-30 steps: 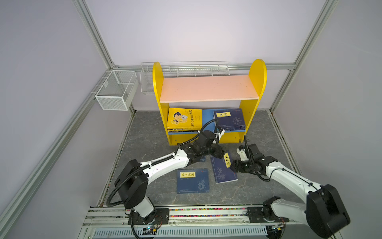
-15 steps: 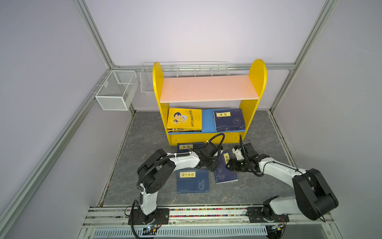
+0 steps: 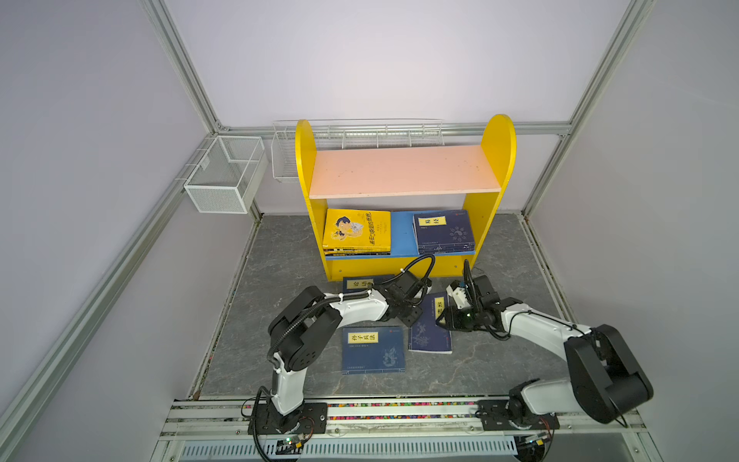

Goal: Stacking books/files
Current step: Pick up the book from the center of the table.

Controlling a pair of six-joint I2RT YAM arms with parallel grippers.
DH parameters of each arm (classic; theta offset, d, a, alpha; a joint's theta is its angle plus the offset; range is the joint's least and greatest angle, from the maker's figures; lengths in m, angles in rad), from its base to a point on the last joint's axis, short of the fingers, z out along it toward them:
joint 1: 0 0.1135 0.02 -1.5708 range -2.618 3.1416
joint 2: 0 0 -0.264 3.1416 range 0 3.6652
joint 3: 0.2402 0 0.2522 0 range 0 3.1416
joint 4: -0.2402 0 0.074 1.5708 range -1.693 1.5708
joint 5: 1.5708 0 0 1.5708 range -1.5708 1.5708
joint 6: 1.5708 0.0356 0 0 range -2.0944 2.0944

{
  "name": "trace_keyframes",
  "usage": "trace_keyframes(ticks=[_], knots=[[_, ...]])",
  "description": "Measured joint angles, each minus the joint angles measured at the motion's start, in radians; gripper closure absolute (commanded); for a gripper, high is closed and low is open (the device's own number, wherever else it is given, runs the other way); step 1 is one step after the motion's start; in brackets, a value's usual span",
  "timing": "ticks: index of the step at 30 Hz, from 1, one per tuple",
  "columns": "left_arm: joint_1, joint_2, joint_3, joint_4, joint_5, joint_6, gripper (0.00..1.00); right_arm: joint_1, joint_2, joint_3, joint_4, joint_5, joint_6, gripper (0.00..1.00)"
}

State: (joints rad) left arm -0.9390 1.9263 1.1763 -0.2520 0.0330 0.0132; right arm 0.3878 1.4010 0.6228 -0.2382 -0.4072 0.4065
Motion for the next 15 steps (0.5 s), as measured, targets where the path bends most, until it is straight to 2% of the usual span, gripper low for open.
trace_keyframes(ticks=[3,7,11,15], knots=[[0.003,-0.001,0.0,0.002,-0.006,0.0,0.63,0.0,-0.001,0.016,0.016,-0.04,0.014,0.85],[0.003,-0.009,0.0,0.007,-0.009,-0.004,0.61,0.007,-0.023,0.029,0.027,-0.057,0.012,0.94],[0.014,-0.043,-0.001,-0.022,0.018,-0.027,0.43,0.007,-0.057,0.04,0.01,-0.057,-0.001,0.94],[0.067,-0.163,0.005,-0.098,0.084,-0.056,0.24,0.007,-0.115,0.142,-0.109,-0.078,-0.064,0.93]])
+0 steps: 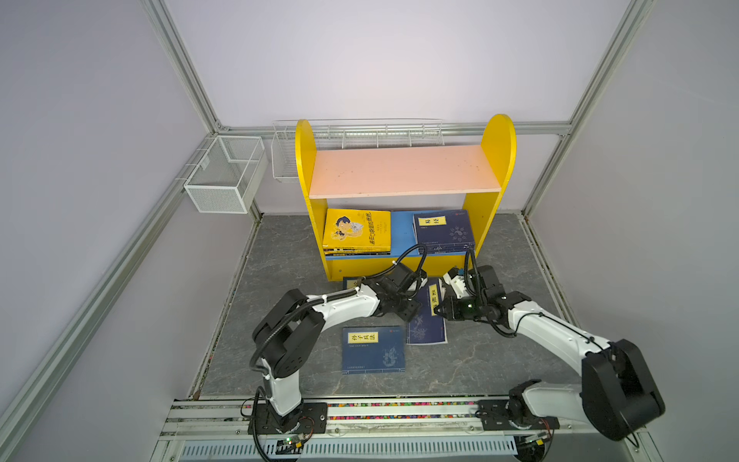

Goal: Stacking books/files
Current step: Pick up the book from the center of the table.

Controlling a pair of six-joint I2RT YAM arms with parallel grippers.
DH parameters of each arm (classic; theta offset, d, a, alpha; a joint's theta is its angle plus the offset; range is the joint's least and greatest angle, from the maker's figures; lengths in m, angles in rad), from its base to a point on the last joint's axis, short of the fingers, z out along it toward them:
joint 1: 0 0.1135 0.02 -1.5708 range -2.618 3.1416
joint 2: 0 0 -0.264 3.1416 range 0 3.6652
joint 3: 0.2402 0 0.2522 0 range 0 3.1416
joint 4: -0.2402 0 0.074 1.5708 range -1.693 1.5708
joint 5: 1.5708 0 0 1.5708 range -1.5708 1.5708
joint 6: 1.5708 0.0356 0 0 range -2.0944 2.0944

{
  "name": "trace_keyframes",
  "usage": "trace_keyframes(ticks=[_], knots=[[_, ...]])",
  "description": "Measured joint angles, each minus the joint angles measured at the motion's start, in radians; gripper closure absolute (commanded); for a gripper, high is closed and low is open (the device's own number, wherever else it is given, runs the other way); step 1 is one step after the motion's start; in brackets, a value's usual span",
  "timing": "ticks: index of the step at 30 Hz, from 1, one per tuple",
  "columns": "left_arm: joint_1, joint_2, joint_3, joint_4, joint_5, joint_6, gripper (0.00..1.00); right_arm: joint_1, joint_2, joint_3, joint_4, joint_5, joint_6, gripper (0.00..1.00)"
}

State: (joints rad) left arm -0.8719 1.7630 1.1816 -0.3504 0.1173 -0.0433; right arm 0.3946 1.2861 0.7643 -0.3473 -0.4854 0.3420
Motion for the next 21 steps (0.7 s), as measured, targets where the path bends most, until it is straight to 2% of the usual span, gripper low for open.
trace_keyframes(ticks=[4,10,14,21], knots=[[0.081,-0.153,0.056,-0.095,0.066,-0.022,0.13,0.0,-0.05,0.164,-0.139,-0.065,-0.094,0.92],[0.203,-0.332,0.105,-0.219,0.232,-0.013,0.07,0.0,-0.087,0.312,-0.313,-0.217,-0.239,0.91],[0.245,-0.387,0.084,-0.278,0.37,0.012,0.05,0.0,-0.089,0.328,-0.396,-0.308,-0.31,0.91],[0.248,-0.401,0.058,-0.36,0.589,0.06,0.04,0.0,-0.088,0.364,-0.463,-0.421,-0.386,0.9]])
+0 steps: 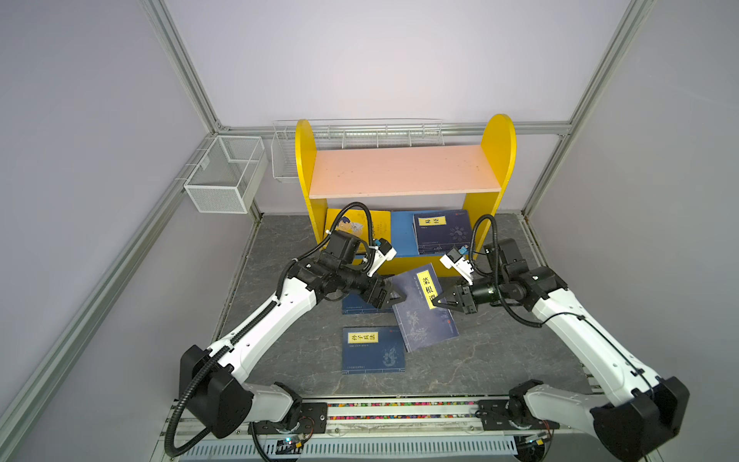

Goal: Stacking books/files
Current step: Pick up the book from the center of the table, then pass the book.

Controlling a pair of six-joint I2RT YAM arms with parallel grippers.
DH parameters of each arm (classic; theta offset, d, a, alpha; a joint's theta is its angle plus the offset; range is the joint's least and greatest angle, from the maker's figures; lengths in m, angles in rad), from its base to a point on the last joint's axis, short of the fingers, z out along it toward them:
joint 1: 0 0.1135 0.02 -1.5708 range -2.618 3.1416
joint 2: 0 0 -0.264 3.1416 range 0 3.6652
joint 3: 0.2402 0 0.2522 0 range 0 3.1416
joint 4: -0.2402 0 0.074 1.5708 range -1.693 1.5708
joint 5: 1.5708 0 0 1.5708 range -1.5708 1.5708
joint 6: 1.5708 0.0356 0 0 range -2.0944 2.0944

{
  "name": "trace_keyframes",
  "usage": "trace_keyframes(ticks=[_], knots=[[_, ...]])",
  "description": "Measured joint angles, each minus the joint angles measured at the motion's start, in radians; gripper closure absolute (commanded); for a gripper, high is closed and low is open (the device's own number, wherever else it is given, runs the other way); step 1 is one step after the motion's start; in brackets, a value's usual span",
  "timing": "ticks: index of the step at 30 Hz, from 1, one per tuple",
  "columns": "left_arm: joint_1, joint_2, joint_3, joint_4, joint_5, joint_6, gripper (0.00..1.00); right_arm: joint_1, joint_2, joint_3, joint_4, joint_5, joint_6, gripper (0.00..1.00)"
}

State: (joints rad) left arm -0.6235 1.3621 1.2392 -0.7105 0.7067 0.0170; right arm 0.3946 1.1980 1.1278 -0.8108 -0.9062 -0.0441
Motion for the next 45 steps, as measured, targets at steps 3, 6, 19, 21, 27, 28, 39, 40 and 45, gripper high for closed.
trace_keyframes(ticks=[3,6,19,21,27,28,39,40,45], knots=[[0.0,0.01,0.0,-0.002,0.082,0.007,0.07,0.002,0.005,0.006,-0.005,-0.03,-0.013,0.9],[0.0,0.047,0.013,-0.002,0.16,0.016,0.18,0.01,0.017,0.01,-0.013,-0.037,-0.02,0.89],[-0.015,0.137,0.073,0.14,0.277,-0.087,1.0,-0.047,-0.005,-0.021,0.077,0.188,0.065,0.25],[-0.005,0.088,0.009,0.275,0.219,-0.178,1.0,-0.103,-0.064,-0.077,0.144,0.216,0.128,0.22],[0.042,-0.05,-0.211,0.731,-0.034,-0.499,1.0,-0.215,-0.227,-0.263,0.363,0.243,0.334,0.2],[0.043,-0.05,-0.231,0.801,-0.071,-0.548,1.0,-0.217,-0.239,-0.293,0.415,0.229,0.375,0.21],[0.045,0.017,-0.395,1.287,-0.246,-0.945,1.0,-0.208,-0.18,-0.422,0.866,0.173,0.699,0.22],[0.045,0.017,-0.395,1.306,-0.251,-0.958,1.0,-0.203,-0.171,-0.42,0.895,0.172,0.713,0.23],[0.045,0.017,-0.395,1.372,-0.262,-0.994,1.0,-0.148,-0.084,-0.395,1.016,0.172,0.771,0.26]])
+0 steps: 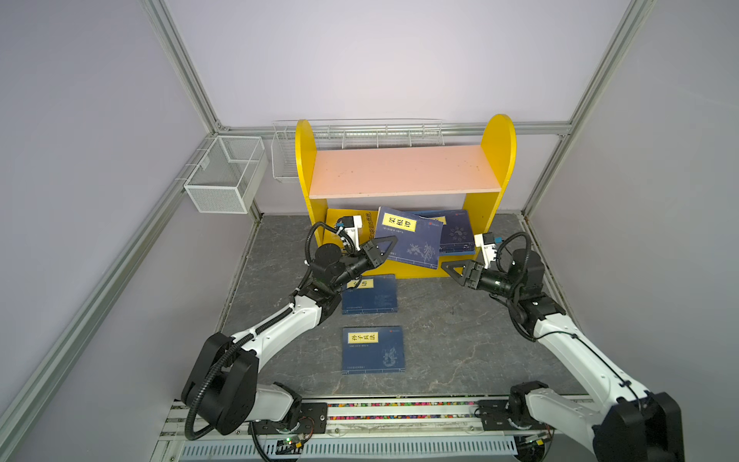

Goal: Stacking books/files
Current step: Pass the book.

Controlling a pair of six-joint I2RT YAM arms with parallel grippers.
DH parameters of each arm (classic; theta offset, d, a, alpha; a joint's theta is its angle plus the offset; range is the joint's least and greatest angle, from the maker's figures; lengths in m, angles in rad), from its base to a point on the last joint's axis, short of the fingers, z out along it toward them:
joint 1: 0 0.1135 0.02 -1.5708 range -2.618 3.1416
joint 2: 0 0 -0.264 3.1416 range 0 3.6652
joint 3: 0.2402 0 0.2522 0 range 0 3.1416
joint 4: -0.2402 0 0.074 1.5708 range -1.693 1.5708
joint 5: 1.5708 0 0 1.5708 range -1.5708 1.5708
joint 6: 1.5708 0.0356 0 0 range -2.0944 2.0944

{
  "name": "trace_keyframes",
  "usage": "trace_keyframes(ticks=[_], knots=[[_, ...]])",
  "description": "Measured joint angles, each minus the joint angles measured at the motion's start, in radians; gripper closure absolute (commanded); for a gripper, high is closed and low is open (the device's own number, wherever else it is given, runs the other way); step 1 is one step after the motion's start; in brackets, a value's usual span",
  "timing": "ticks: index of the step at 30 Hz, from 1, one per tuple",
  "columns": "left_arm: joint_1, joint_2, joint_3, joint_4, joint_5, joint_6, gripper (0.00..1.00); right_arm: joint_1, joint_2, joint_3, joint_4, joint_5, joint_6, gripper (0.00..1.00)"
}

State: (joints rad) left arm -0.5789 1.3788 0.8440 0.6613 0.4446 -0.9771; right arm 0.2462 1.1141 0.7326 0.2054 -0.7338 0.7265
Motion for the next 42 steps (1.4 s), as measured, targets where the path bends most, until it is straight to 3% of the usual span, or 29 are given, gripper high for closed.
trace_keyframes(ticks=[9,16,17,20,22,28,34,38,42], knots=[[-0.006,0.0,-0.002,0.04,-0.003,-0.019,1.0,0.071,0.147,0.025,0.262,-0.02,0.127,0.53],[-0.01,0.012,-0.014,0.068,-0.025,-0.03,1.0,0.078,0.231,-0.002,0.577,-0.01,0.315,0.86],[-0.009,0.012,-0.016,0.067,-0.03,-0.034,0.98,0.077,0.237,-0.002,0.601,-0.011,0.327,0.88],[-0.005,0.008,-0.018,0.055,-0.037,-0.032,0.66,0.076,0.24,-0.002,0.637,-0.023,0.344,0.93],[-0.006,-0.006,-0.017,-0.005,-0.037,-0.005,0.42,0.077,0.234,0.015,0.595,-0.03,0.328,0.94],[0.032,-0.079,0.066,-0.313,0.001,0.086,0.26,0.037,0.183,0.19,0.169,-0.114,0.105,0.94],[0.159,-0.101,0.175,-0.519,0.109,0.159,0.26,-0.064,0.143,0.267,-0.088,-0.237,-0.047,0.94],[0.173,-0.1,0.187,-0.62,0.183,0.21,0.27,-0.093,0.143,0.268,-0.183,-0.292,-0.086,0.94],[0.172,-0.085,0.187,-0.654,0.267,0.232,0.41,-0.097,0.143,0.279,-0.252,-0.332,-0.12,0.94]])
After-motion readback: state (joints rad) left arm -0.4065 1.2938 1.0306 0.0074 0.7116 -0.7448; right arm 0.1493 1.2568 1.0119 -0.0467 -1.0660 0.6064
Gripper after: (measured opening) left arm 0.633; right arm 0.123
